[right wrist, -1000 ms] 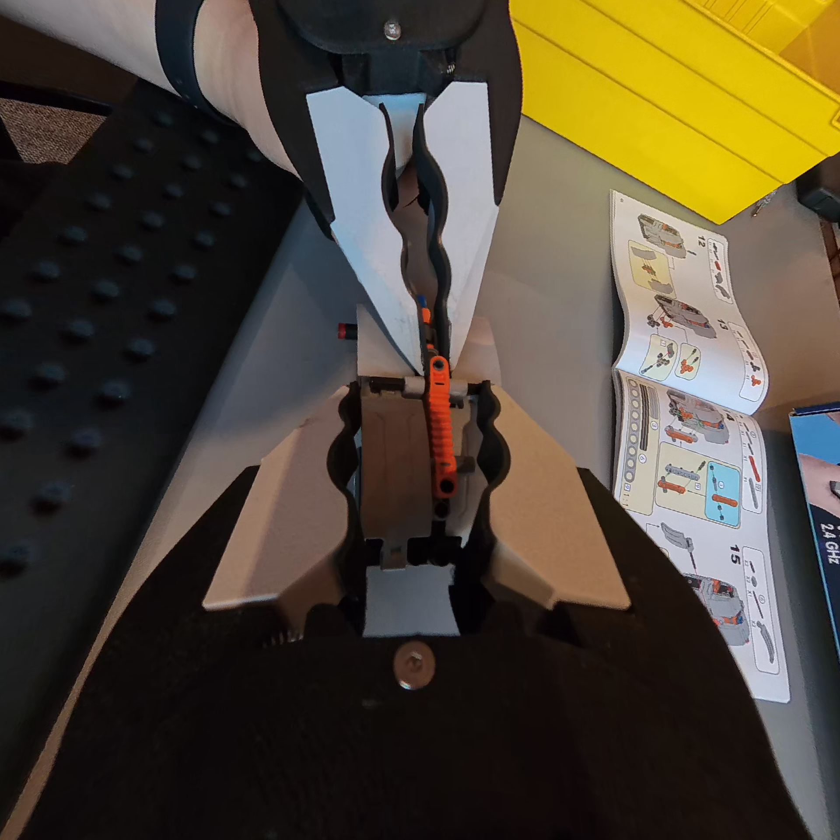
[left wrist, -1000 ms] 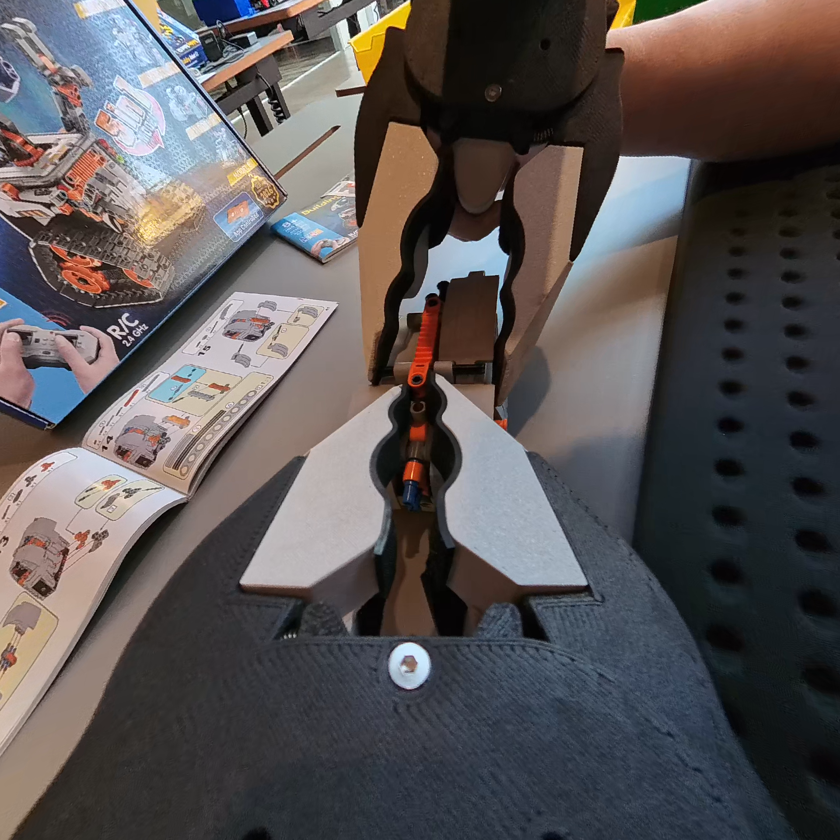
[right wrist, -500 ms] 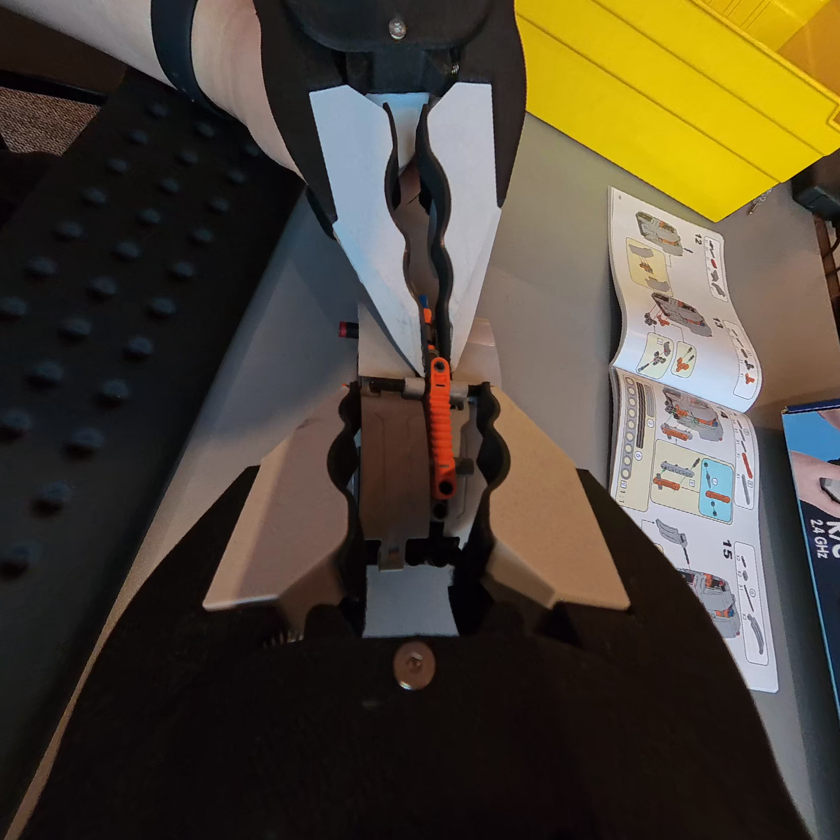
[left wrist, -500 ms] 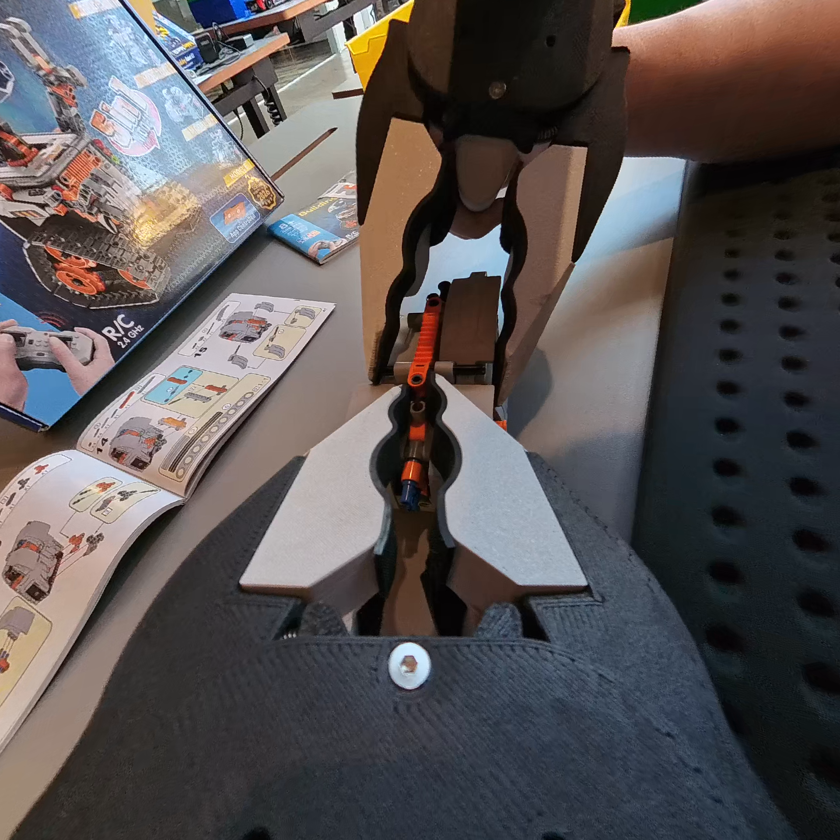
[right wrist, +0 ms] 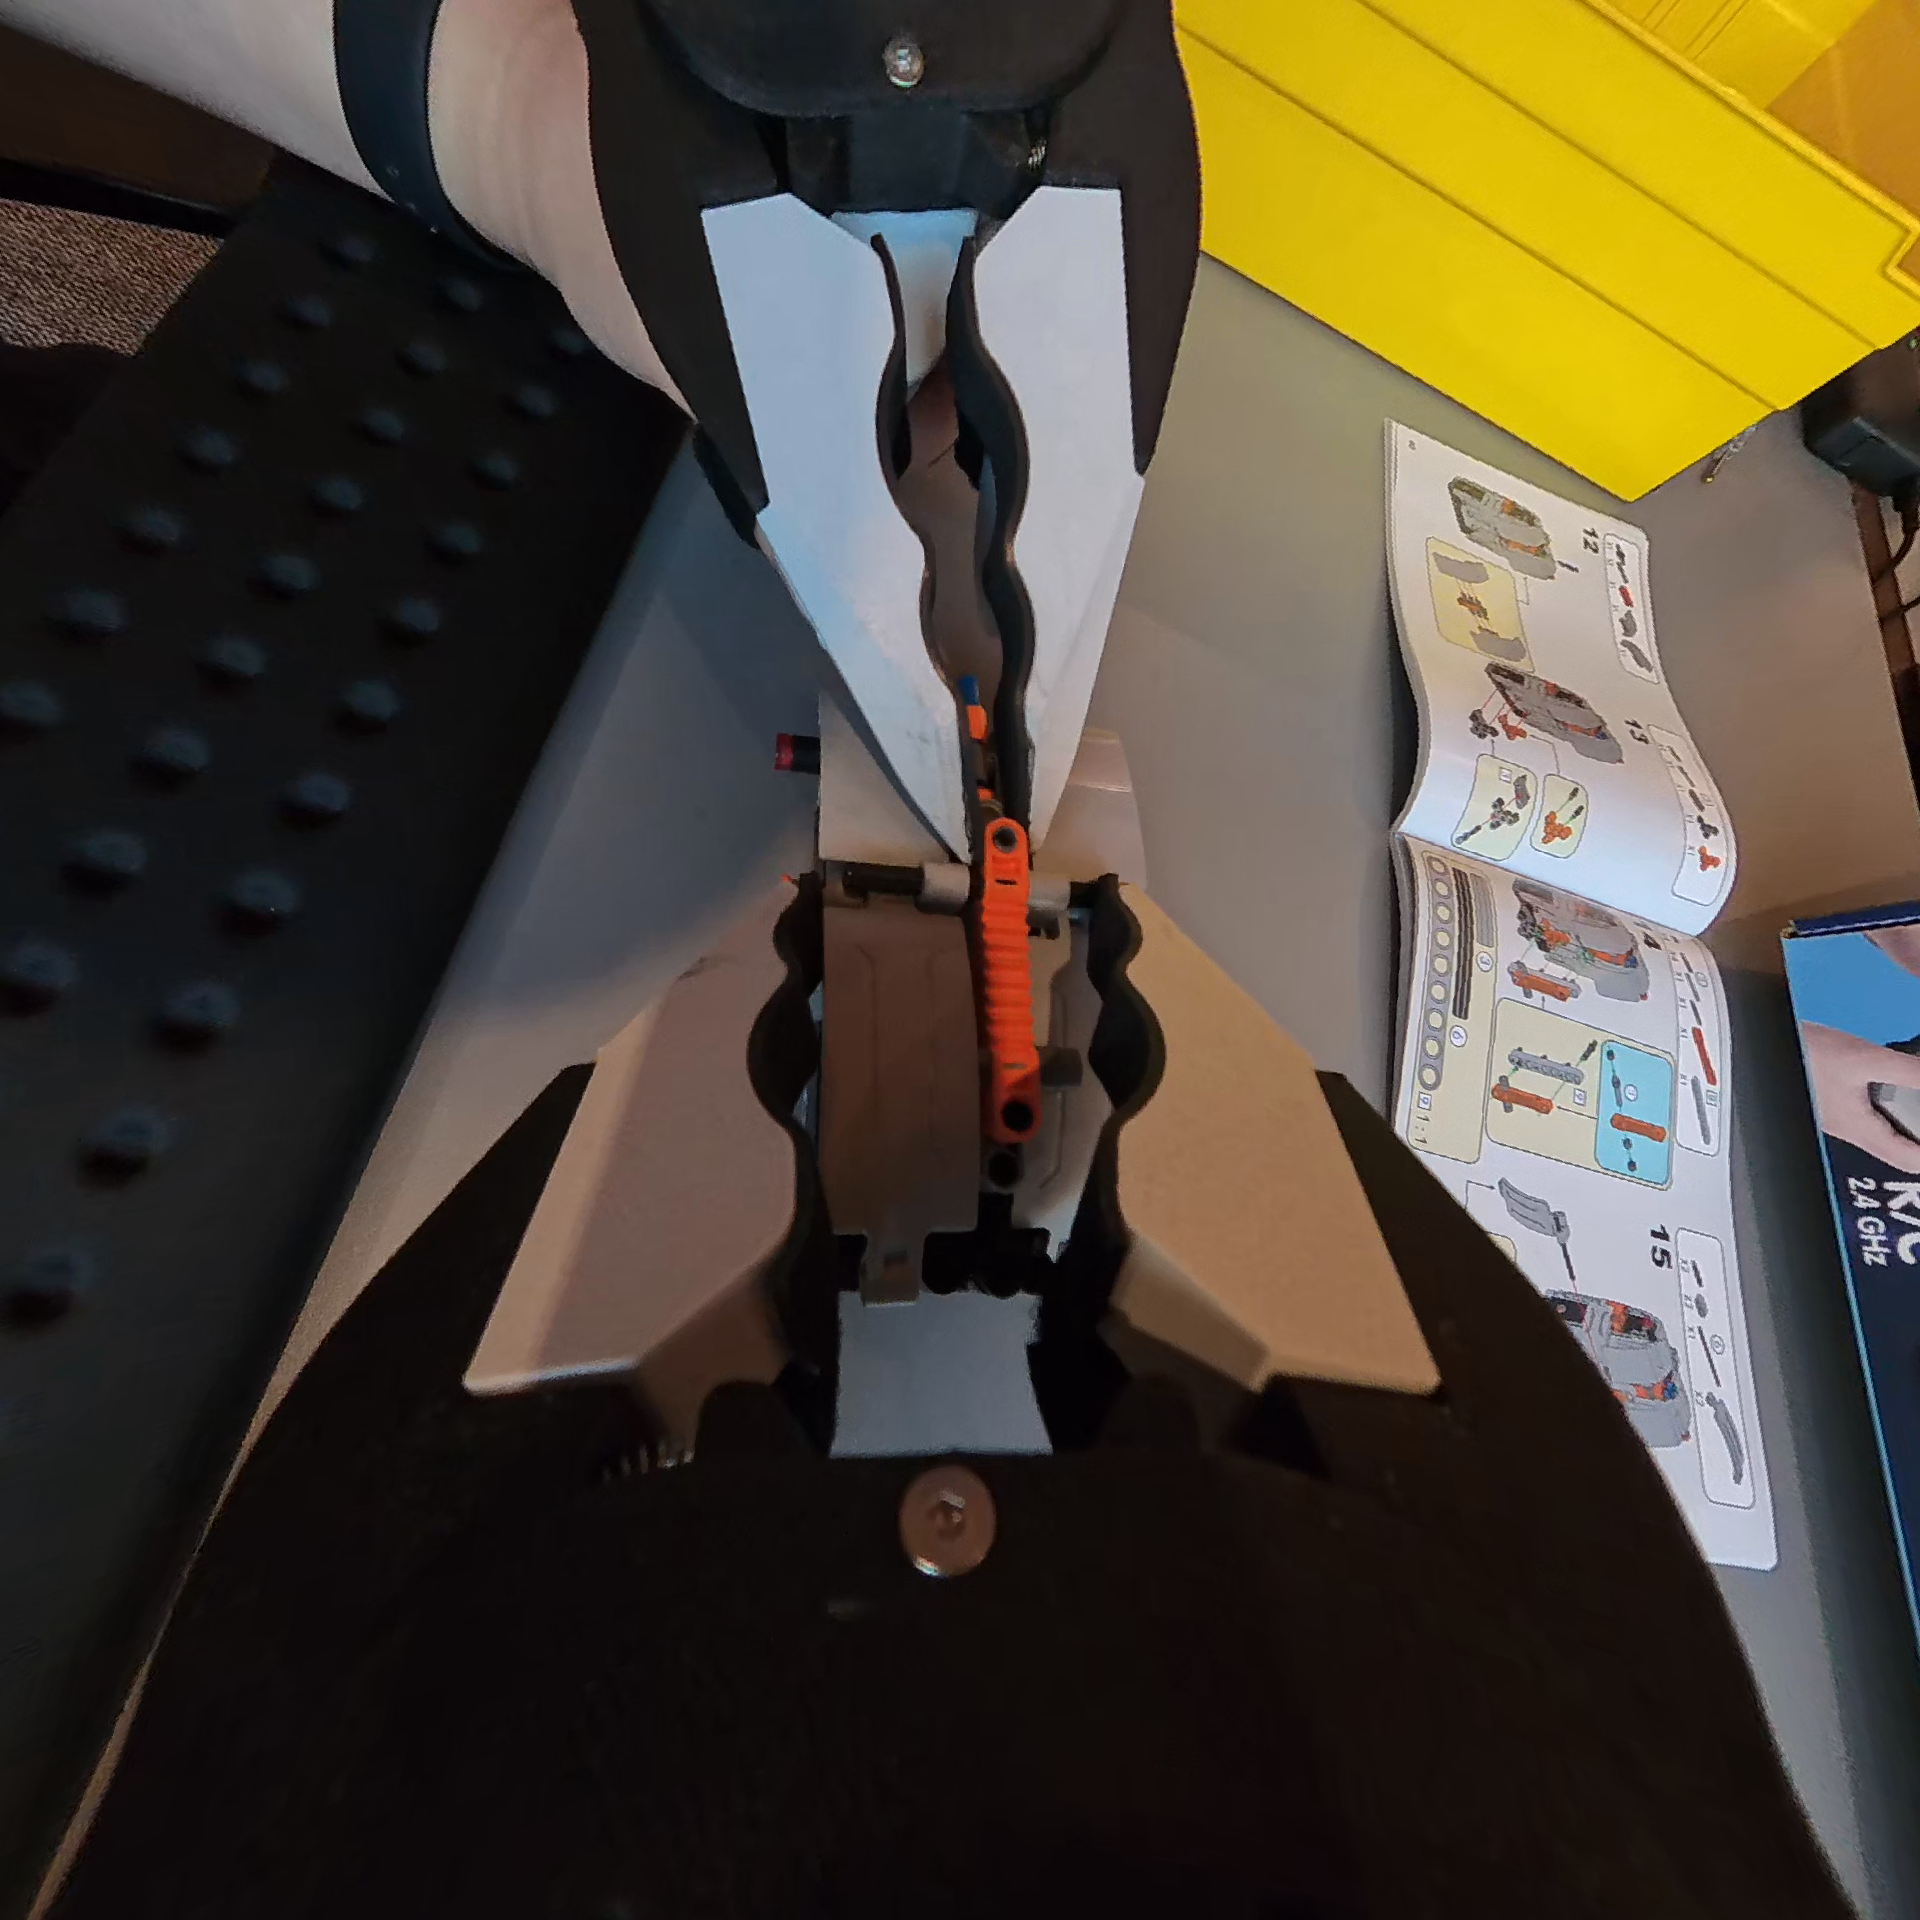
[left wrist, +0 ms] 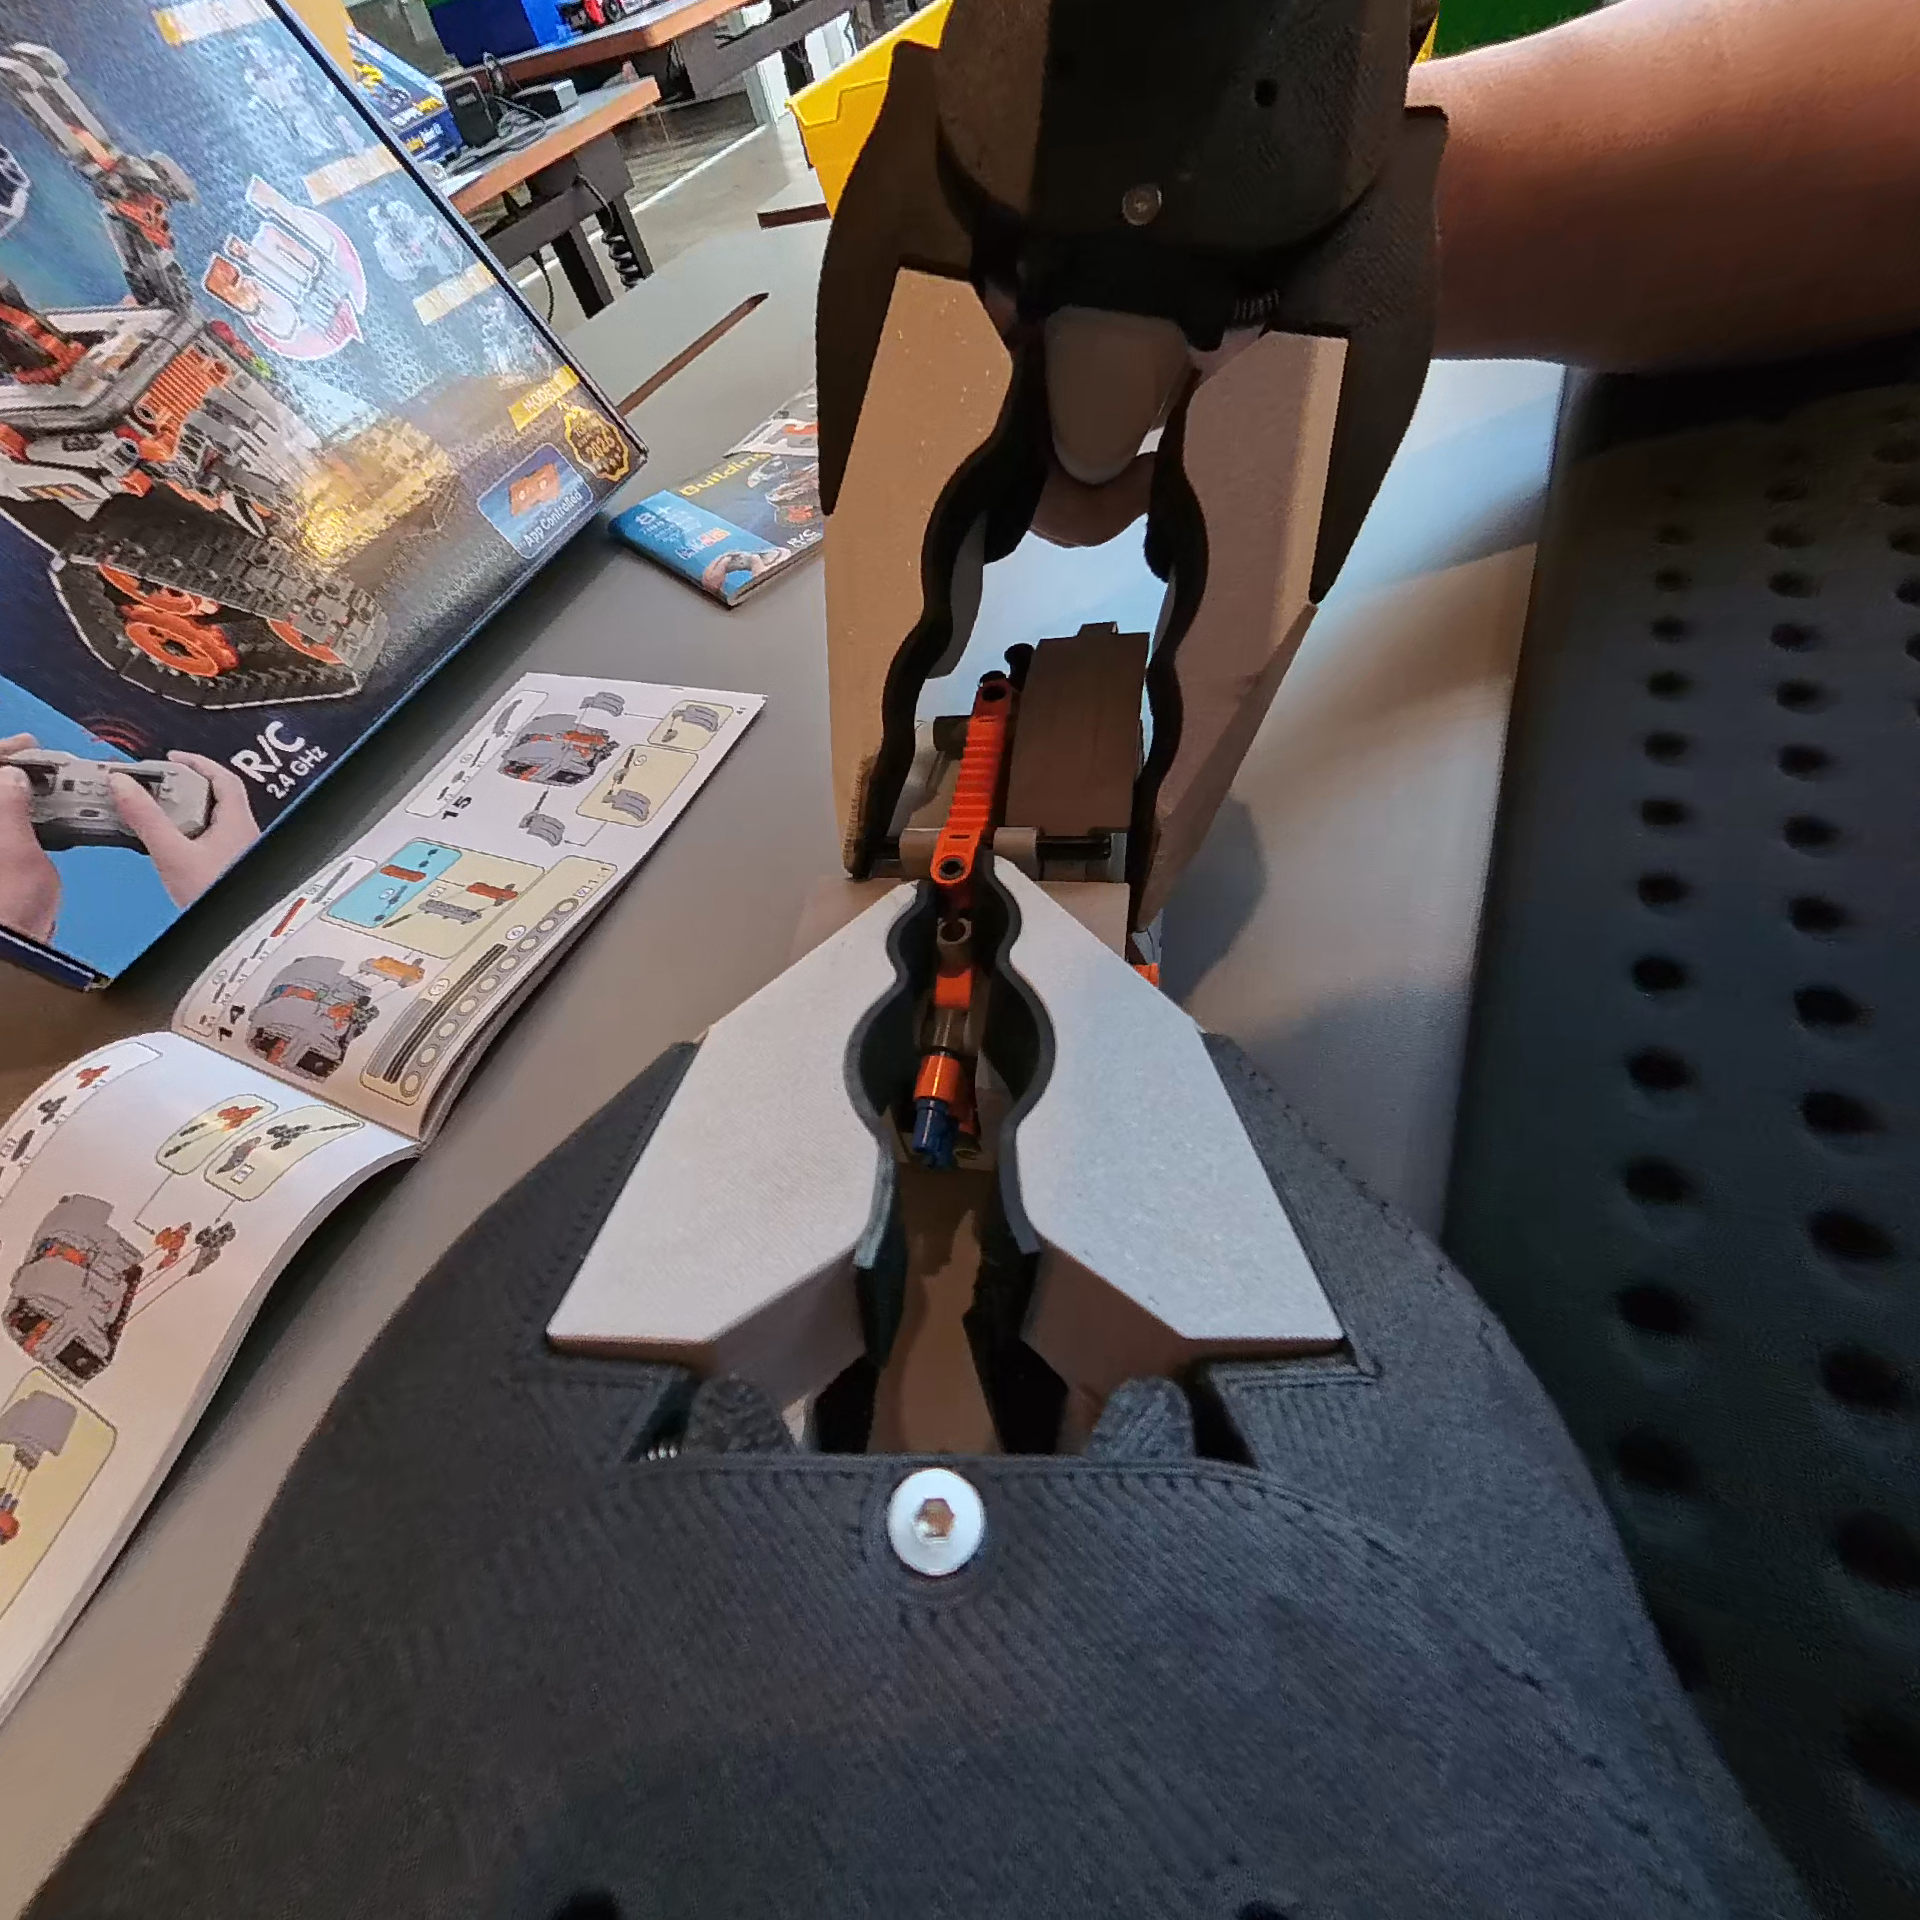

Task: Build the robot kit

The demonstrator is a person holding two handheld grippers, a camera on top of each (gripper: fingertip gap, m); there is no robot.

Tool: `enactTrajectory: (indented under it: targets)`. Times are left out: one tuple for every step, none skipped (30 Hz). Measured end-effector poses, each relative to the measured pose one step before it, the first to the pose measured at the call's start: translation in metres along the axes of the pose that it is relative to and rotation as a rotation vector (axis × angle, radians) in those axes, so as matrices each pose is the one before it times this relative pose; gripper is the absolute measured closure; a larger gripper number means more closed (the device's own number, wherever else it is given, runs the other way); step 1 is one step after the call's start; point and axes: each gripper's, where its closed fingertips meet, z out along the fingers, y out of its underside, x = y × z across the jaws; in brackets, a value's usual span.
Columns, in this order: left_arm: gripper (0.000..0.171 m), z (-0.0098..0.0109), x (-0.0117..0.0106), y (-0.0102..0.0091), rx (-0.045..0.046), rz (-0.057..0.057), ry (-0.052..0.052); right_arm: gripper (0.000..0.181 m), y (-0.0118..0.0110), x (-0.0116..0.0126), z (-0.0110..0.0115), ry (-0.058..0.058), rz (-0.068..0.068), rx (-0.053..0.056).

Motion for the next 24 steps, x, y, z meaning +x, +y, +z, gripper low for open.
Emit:
enactTrajectory:
  targets:
    - [0.166,-0.00077,0.00157,-0.00084,0.00291,0.0154,0.0011,0.131,-0.00095,-0.00174,0.00037,-0.0055,0.0110,0.0068]
    - [0.166,-0.00049,0.00044,-0.00044,0.00028,0.0079,-0.0066,0.129,-0.00024,-0.00064,0.00071,0.0037,0.0144,0.0049]
    - [0.166,0.00036,-0.00169,0.00011,-0.00522,-0.0086,-0.0166,0.128,0.00090,0.00191,0.00050,0.0167,-0.0050,-0.0016]
    - [0.166,0.00093,-0.00357,0.00025,-0.00971,-0.0129,-0.0239,0.126,0.00142,0.00303,0.00009,0.0203,-0.0192,-0.0063]
    - [0.166,0.00094,-0.00489,0.00050,-0.01237,-0.0144,-0.0320,0.119,0.00281,0.00148,0.00035,0.0047,-0.0133,-0.0174]
    - [0.166,0.00047,-0.00533,0.00083,-0.01349,-0.0160,-0.0352,0.114,0.00111,0.00251,-0.00070,0.0091,0.0104,-0.0097]
    - [0.166,-0.00034,-0.00416,0.00088,-0.01357,-0.0131,-0.0298,0.114,-0.00012,0.00170,-0.00283,0.0079,0.0223,0.0003]
    - [0.166,-0.00060,-0.00249,0.00081,-0.01114,-0.0069,-0.0214,0.114,-0.00198,0.00024,-0.00489,0.0055,0.0227,0.0116]
    - [0.167,-0.00047,-0.00162,0.00074,-0.00938,-0.0090,-0.0205,0.116,-0.00385,0.00076,-0.00614,0.0168,0.0321,0.0189]
    - [0.169,0.00004,-0.00035,0.00065,-0.00870,-0.0125,-0.0170,0.121,-0.00550,0.00076,-0.00610,0.0208,0.0530,0.0282]
    - [0.171,0.00029,0.00151,0.00009,-0.00514,-0.0077,-0.0065,0.130,-0.00595,0.00007,-0.00507,0.0220,0.0723,0.0260]
    - [0.171,-0.00006,0.00156,-0.00016,-0.00321,-0.0020,-0.0055,0.135,-0.00527,-0.00159,-0.00320,0.0209,0.0776,0.0222]
    - [0.171,-0.00032,0.00045,-0.00006,-0.00529,0.0002,-0.0093,0.135,-0.00413,-0.00442,-0.00205,0.0156,0.0657,0.0168]
    - [0.171,-0.00041,0.00095,-0.00003,-0.00361,0.0039,-0.0019,0.136,-0.00273,-0.00531,-0.00153,0.0240,0.0420,0.0148]
    - [0.171,-0.00051,0.00135,-0.00010,-0.00122,0.0004,0.0032,0.139,-0.00049,-0.00217,-0.00172,0.0488,0.0217,0.0105]
    - [0.171,-0.00078,0.00120,0.00004,-0.00144,-0.0089,0.0039,0.143,0.00106,-0.00223,-0.00209,0.0453,0.0087,0.0048]
    - [0.171,-0.00092,0.00163,0.00009,-0.00286,-0.0139,0.0063,0.152,0.00355,-0.00336,-0.00200,0.0297,0.0050,-0.0072]
    - [0.171,-0.00115,0.00231,-0.00003,-0.00325,-0.0155,0.0094,0.158,0.00597,-0.00389,-0.00166,0.0154,0.0034,-0.0229]
    - [0.171,-0.00109,0.00273,-0.00006,-0.00337,-0.0166,0.0071,0.159,0.00606,-0.00219,-0.00146,0.0169,0.0011,-0.0187]
    - [0.171,-0.00076,0.00281,-0.00020,-0.00319,-0.0132,0.0009,0.159,0.00655,-0.00074,-0.00139,0.0154,0.0036,-0.0181]
    - [0.171,-0.00013,0.00335,-0.00044,-0.00241,-0.0055,-0.0011,0.158,0.00508,0.00173,-0.00201,0.0177,0.0088,-0.0084]
    - [0.171,0.00031,0.00413,-0.00076,-0.00220,-0.0003,0.0023,0.160,0.00033,0.00253,-0.00342,0.0101,0.0076,0.0228]
    - [0.171,0.00075,0.00484,-0.00124,-0.00268,0.0053,0.0058,0.160,0.00204,0.00482,-0.00372,0.0107,0.0109,0.0057]
    - [0.171,0.00128,0.00476,-0.00140,-0.00244,0.0155,0.0064,0.159,0.00290,0.00699,-0.00385,0.0168,0.0073,-0.0062]
